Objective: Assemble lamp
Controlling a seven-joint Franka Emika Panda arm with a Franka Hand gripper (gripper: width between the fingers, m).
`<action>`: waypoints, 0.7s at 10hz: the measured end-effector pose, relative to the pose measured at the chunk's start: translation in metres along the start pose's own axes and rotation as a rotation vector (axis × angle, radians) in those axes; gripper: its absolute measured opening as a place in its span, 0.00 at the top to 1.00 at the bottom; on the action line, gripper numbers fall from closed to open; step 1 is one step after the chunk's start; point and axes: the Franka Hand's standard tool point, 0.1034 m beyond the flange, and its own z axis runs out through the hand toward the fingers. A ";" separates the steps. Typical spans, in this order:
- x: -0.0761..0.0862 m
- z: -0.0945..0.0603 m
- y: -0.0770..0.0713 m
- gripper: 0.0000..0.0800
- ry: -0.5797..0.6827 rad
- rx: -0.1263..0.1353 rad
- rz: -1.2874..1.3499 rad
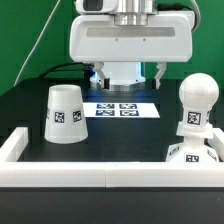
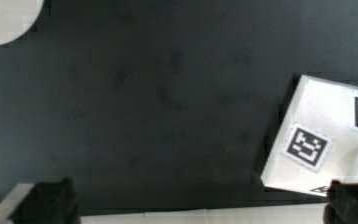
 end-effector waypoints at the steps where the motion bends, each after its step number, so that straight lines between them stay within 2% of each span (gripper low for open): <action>1: 0.000 0.000 0.000 0.13 0.000 0.000 0.000; 3: -0.002 0.000 0.003 0.13 -0.003 -0.001 -0.001; 4: -0.010 0.000 0.015 0.13 -0.010 -0.005 0.012; 5: -0.024 -0.004 0.030 0.13 -0.019 -0.001 0.044; 7: -0.048 -0.007 0.051 0.13 -0.036 0.008 0.076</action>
Offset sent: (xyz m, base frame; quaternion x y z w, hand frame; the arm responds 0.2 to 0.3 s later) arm -0.0274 -0.0344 0.0016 -0.0181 -0.0092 0.0238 0.9995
